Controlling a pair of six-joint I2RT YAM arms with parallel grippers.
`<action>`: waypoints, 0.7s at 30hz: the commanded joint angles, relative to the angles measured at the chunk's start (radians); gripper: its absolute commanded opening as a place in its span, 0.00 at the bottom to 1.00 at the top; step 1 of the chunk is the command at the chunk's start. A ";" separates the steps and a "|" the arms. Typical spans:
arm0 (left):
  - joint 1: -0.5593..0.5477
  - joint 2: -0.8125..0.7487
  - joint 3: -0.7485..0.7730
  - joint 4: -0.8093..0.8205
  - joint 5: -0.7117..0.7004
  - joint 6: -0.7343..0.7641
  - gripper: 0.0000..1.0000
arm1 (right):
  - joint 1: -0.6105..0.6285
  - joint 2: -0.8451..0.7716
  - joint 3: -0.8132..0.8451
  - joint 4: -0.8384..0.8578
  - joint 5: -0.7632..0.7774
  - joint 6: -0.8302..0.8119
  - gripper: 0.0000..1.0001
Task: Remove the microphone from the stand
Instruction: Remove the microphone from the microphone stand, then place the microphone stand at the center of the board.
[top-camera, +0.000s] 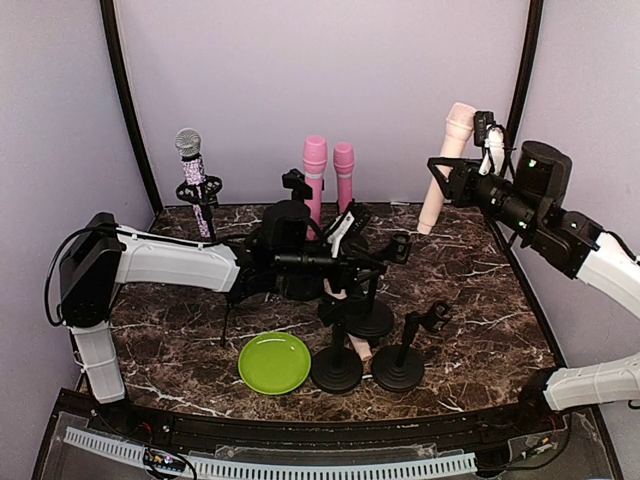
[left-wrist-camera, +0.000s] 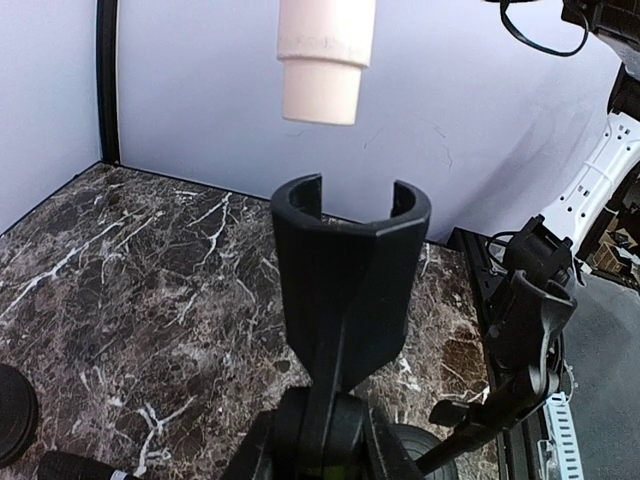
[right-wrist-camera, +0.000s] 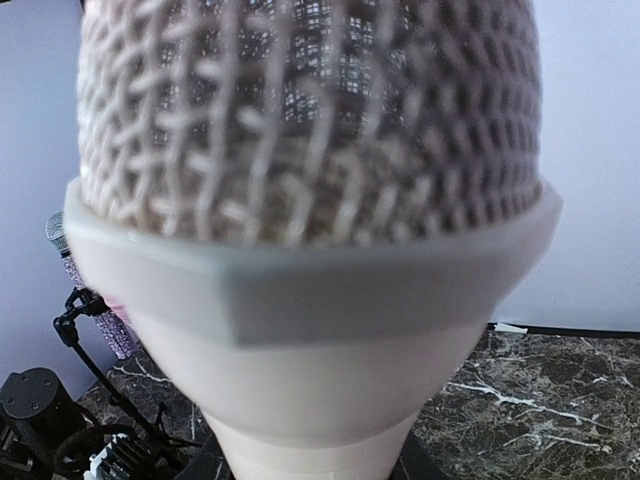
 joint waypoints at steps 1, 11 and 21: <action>-0.016 0.011 0.094 0.117 0.058 0.007 0.00 | -0.003 -0.025 -0.019 0.030 0.105 -0.026 0.00; -0.048 0.173 0.258 0.167 0.098 0.025 0.00 | -0.003 -0.068 -0.063 -0.001 0.165 -0.034 0.00; -0.082 0.345 0.446 0.190 0.134 0.033 0.00 | -0.003 -0.159 -0.107 -0.005 0.246 -0.050 0.00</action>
